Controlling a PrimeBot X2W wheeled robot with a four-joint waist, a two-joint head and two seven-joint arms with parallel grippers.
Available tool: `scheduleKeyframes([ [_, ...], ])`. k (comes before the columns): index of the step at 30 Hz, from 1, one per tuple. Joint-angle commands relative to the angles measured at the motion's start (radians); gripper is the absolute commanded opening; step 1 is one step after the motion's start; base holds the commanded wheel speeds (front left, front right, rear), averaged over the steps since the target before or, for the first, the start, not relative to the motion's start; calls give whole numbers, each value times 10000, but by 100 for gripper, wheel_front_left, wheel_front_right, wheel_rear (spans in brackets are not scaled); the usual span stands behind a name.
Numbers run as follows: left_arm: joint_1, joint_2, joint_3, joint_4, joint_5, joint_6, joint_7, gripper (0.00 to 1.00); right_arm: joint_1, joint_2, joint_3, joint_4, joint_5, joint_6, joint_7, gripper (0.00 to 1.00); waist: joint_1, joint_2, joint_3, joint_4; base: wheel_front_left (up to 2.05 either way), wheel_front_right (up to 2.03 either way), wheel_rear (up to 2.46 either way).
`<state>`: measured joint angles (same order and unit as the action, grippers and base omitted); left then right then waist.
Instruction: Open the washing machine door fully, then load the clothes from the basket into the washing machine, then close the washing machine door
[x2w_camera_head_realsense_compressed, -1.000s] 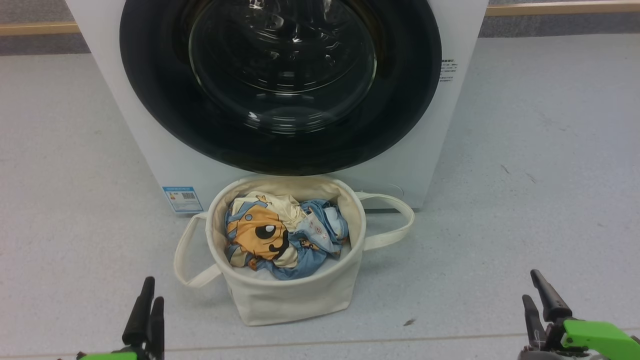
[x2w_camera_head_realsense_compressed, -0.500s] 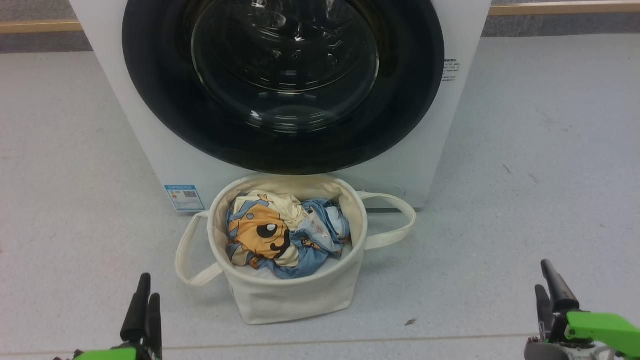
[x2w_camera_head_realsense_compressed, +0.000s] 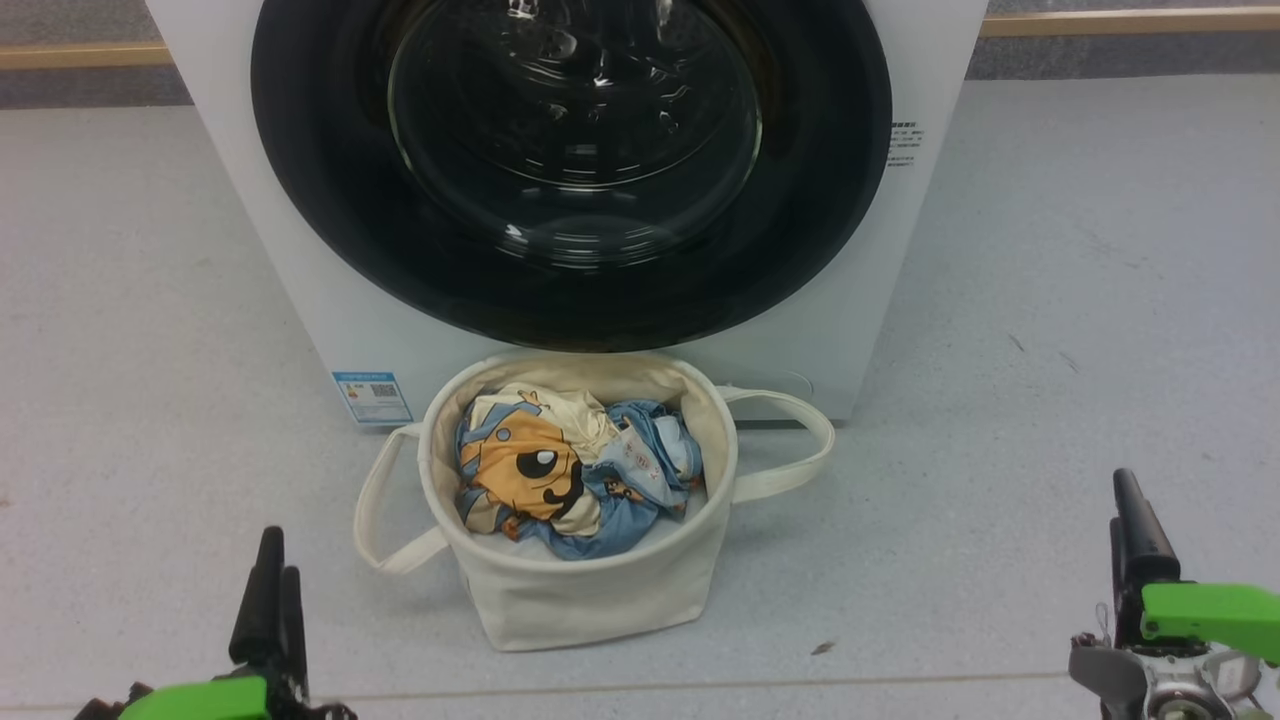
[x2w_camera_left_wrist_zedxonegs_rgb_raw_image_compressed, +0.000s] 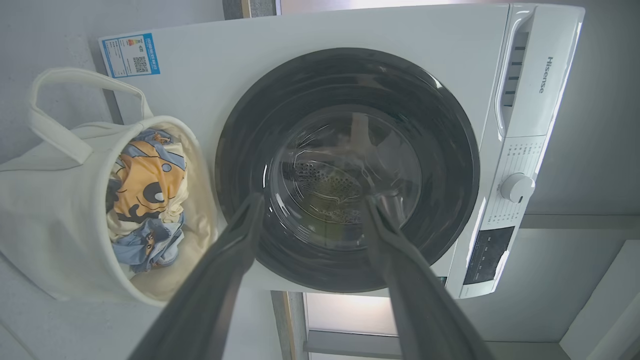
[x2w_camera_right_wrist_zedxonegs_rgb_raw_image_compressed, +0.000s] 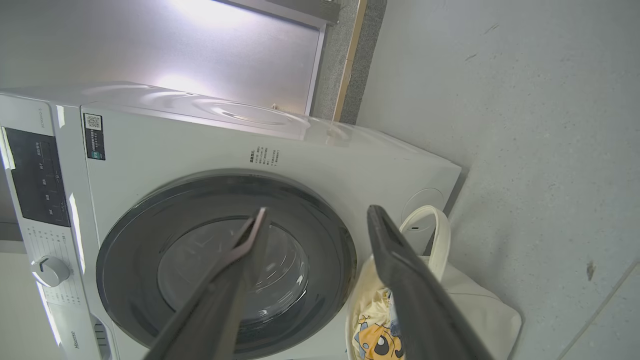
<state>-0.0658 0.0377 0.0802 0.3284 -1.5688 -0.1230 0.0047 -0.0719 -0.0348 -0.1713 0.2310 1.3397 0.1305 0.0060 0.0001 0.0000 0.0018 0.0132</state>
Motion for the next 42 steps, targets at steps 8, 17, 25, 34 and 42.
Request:
scheduleKeyframes([
  [8,-652,88,347,-744,1051,-28,-289,100,-861,-90,257,-360,-906,1,-298,100,0,0,-50,49,0,0,0],
  [17,-808,92,545,-1309,2325,-2,-552,100,-1101,-97,859,-1136,-2831,1,-562,100,0,0,-37,68,0,0,0],
  [25,-899,96,430,-2046,4100,328,-786,100,-1334,-104,1179,-1748,-4654,1,-797,100,0,0,46,110,0,0,0],
  [34,-928,100,-15,-2769,6391,1001,-1050,100,-1458,-111,1531,-1805,-6089,1,-1060,100,0,0,89,167,0,0,0],
  [42,-909,104,-622,-2699,8461,1643,-1283,100,-1524,-117,1647,-1767,-6989,1,-1294,100,0,0,125,220,0,0,0],
])
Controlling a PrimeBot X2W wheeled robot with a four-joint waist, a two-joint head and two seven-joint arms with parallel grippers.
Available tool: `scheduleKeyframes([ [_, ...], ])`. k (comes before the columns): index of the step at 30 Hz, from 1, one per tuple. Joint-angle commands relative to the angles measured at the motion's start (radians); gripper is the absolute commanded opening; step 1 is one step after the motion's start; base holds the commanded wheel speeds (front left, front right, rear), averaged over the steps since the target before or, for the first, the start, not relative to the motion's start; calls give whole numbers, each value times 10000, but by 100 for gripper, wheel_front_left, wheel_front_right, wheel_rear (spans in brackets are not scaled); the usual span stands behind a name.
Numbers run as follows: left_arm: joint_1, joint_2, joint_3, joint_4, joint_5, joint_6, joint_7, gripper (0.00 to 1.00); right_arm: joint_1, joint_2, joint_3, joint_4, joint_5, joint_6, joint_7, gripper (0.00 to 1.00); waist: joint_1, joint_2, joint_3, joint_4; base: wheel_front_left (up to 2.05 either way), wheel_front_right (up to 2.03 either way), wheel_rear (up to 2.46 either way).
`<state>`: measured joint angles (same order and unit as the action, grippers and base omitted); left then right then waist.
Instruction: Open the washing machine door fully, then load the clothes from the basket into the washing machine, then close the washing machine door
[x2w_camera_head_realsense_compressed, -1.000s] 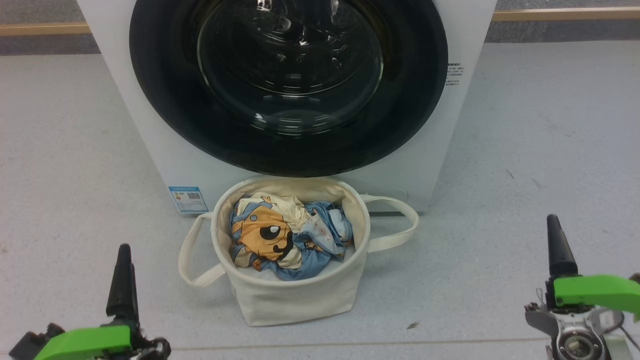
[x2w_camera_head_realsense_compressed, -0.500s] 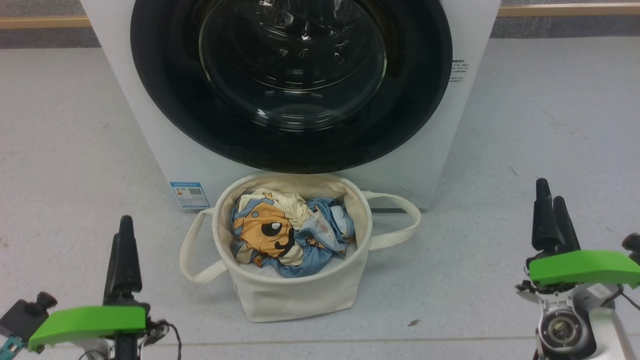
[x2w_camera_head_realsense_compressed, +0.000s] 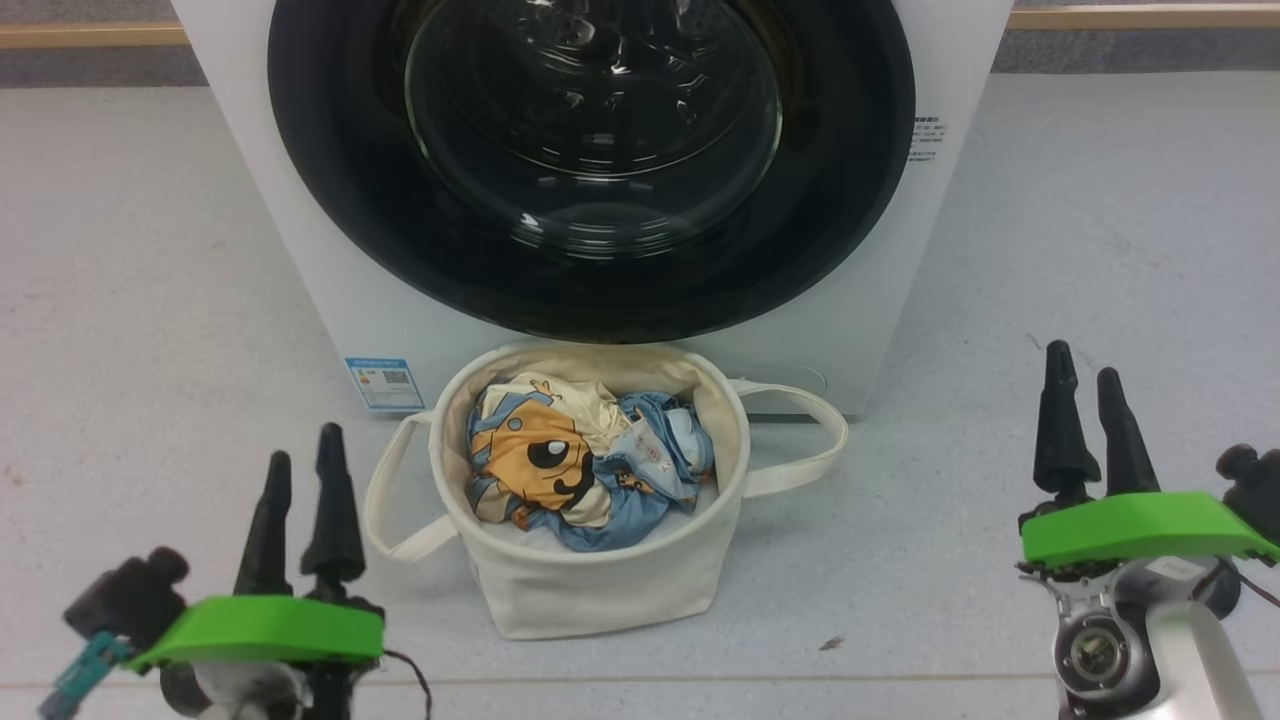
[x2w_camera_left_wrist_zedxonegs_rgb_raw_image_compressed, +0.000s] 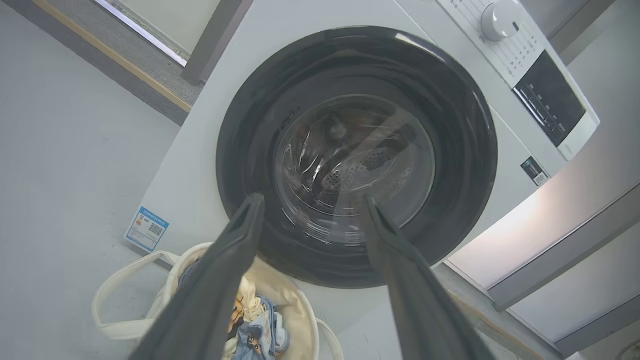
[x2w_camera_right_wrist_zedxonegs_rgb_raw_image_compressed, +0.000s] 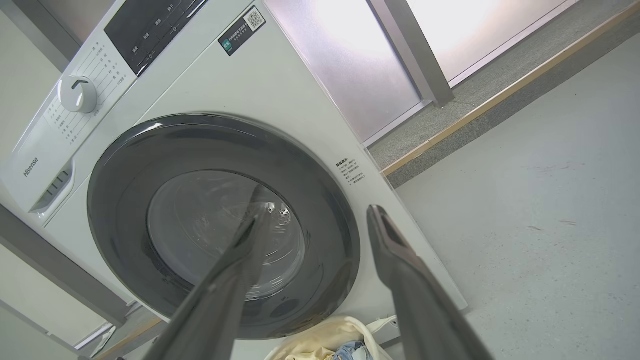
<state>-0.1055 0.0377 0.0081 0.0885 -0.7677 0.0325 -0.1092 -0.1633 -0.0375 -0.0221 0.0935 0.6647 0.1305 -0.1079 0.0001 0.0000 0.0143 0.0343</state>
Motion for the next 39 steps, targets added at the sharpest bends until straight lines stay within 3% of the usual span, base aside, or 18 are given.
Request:
scheduleKeyframes([
  [1,-526,104,24,-248,713,173,-173,100,-613,-91,151,-368,-312,1,-184,100,0,0,2,16,0,0,0],
  [12,-645,109,-617,34,2929,748,-495,100,-706,-100,333,395,-2024,2,-507,100,0,0,8,91,0,0,0],
  [26,-870,116,-1185,1077,4863,1027,-905,100,-803,-111,584,474,-3976,2,-917,100,0,0,39,156,0,0,0],
  [39,-1138,129,-1547,2046,6414,1232,-1314,100,-913,-122,452,1301,-5327,2,-1327,100,0,0,105,134,0,0,0],
])
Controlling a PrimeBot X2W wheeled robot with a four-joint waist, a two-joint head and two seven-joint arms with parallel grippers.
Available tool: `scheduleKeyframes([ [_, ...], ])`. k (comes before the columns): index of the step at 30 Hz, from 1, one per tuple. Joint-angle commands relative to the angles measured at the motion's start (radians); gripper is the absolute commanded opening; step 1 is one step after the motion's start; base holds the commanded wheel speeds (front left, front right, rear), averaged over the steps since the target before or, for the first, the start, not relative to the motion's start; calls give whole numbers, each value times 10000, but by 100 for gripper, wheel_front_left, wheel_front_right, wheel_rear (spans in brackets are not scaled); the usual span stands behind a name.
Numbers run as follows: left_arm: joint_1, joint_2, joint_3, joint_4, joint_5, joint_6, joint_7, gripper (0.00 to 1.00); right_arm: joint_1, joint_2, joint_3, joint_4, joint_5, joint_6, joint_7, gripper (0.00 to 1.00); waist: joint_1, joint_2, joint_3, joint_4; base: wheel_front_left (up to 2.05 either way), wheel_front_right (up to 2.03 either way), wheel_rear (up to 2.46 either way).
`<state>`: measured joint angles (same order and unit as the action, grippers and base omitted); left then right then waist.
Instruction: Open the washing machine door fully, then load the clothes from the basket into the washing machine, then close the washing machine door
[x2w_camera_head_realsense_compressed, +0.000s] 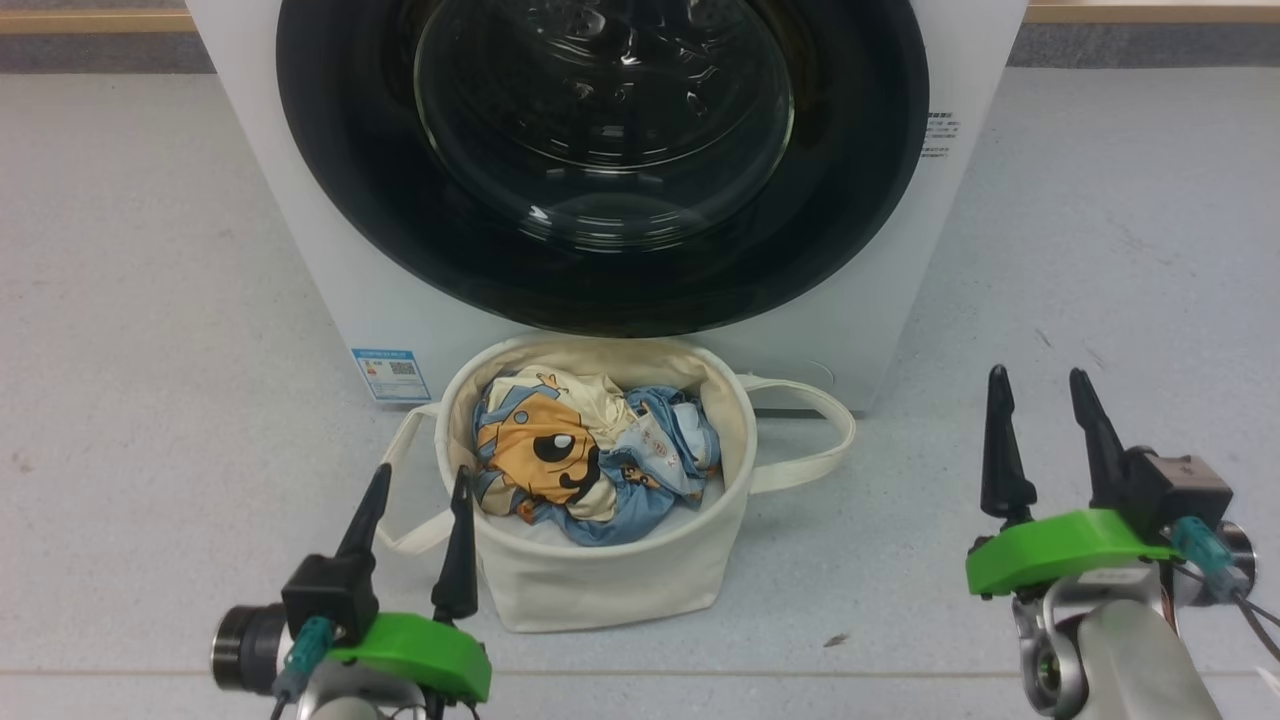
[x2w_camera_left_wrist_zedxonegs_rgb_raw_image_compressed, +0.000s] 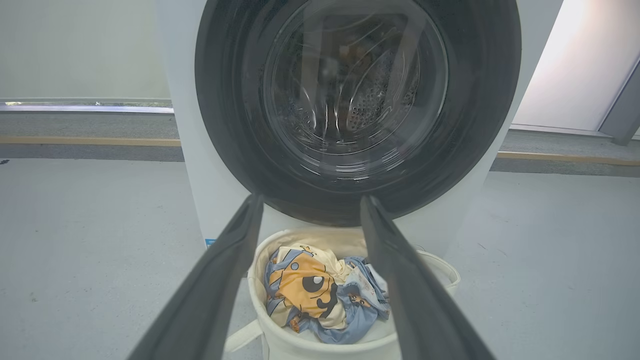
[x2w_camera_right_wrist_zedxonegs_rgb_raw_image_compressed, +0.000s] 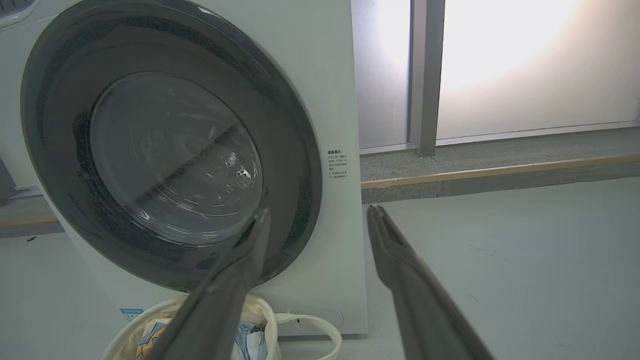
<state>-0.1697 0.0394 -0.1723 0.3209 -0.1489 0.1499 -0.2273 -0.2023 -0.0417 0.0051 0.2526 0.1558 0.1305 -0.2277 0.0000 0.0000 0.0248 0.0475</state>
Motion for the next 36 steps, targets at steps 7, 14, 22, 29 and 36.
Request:
scheduleKeyframes([
  [7,-606,111,225,519,698,312,-337,100,-667,-85,125,243,-909,2,-333,100,0,0,17,27,0,0,0],
  [14,-703,110,157,866,430,338,-345,100,-659,-85,196,367,-810,2,-341,100,0,0,30,52,0,0,0],
  [22,-727,109,106,991,48,398,-345,100,-660,-85,245,437,-768,2,-341,100,0,0,48,109,0,0,0],
  [29,-717,109,166,1037,-9,481,-345,100,-651,-85,299,487,-733,2,-341,100,0,0,23,110,0,0,0],
  [36,-723,109,156,1086,-31,545,-345,100,-653,-85,321,492,-740,2,-341,100,0,0,57,104,0,0,0],
])
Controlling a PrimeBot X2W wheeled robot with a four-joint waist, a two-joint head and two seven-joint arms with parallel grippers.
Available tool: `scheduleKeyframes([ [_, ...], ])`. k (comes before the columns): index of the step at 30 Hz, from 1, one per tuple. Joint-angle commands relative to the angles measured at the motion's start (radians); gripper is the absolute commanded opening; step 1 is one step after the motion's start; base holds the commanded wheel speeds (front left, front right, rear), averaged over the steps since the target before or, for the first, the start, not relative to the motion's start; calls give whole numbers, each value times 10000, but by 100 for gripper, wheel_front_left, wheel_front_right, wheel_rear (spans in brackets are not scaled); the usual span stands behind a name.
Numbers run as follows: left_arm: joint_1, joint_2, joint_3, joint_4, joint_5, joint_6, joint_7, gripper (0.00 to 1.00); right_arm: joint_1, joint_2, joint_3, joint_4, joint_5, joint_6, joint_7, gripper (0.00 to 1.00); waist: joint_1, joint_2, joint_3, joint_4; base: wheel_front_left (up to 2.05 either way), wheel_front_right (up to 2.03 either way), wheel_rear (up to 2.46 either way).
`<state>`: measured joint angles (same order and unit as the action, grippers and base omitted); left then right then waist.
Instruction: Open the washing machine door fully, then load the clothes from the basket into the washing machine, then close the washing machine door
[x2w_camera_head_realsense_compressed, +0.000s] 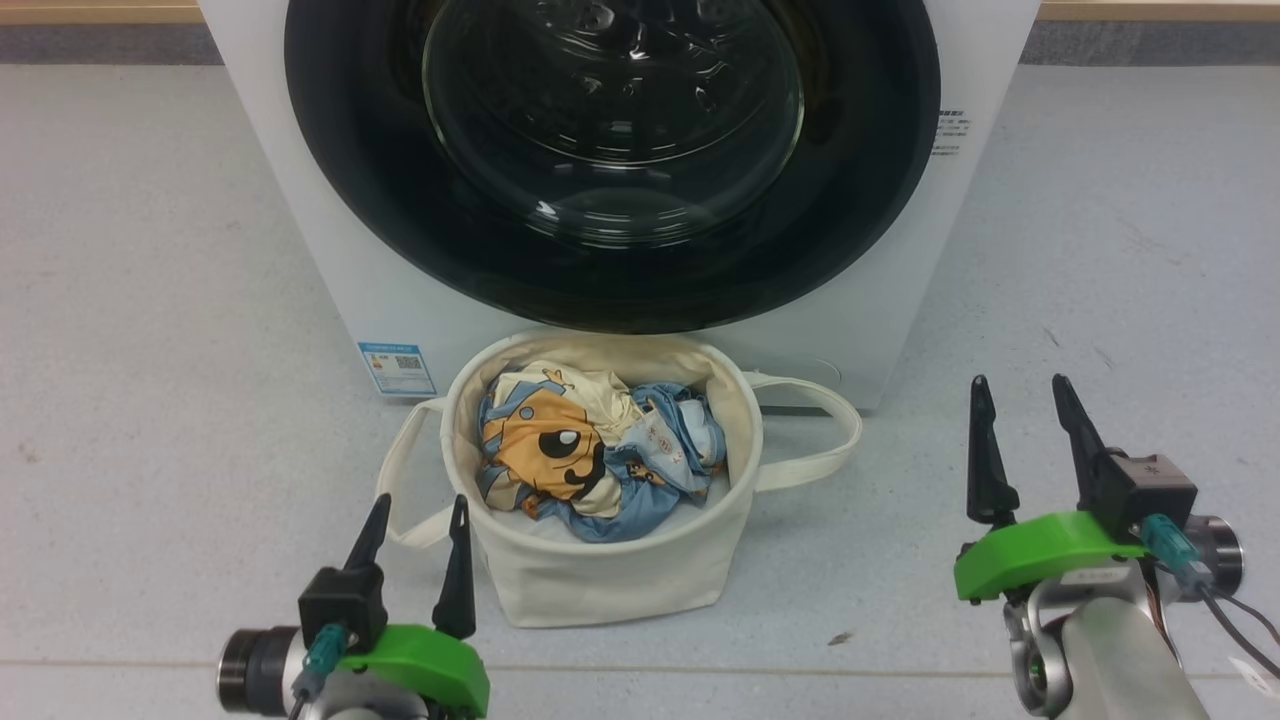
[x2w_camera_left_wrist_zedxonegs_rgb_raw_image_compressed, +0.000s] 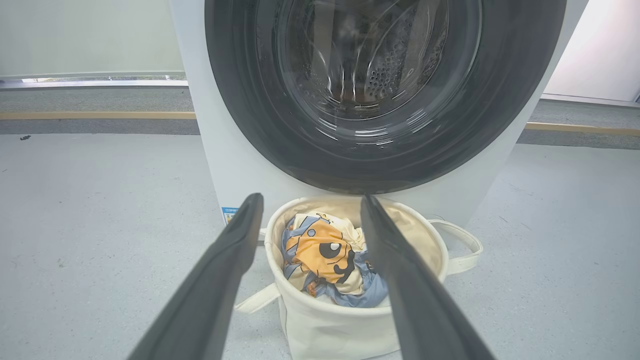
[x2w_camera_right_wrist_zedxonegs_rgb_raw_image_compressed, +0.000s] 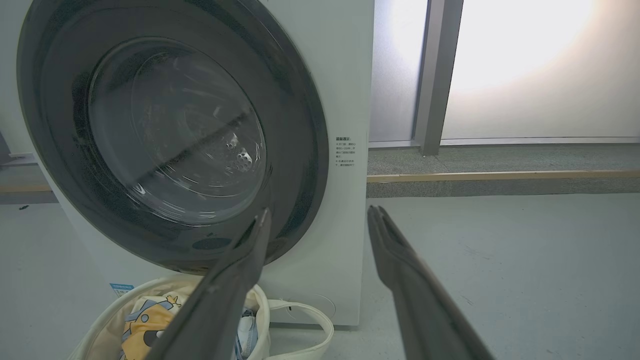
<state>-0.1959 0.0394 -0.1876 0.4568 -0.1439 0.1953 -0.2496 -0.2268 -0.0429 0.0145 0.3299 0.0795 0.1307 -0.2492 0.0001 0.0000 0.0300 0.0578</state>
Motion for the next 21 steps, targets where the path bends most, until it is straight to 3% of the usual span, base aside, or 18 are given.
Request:
scheduleKeyframes([
  [1,-464,109,313,-276,-100,97,-122,100,-414,-74,218,-287,23,0,-126,100,0,0,9,0,0,0,0],
  [21,-491,108,302,-302,-303,-11,-122,100,-375,-74,233,-334,26,0,-126,100,0,0,-24,40,0,0,0],
])
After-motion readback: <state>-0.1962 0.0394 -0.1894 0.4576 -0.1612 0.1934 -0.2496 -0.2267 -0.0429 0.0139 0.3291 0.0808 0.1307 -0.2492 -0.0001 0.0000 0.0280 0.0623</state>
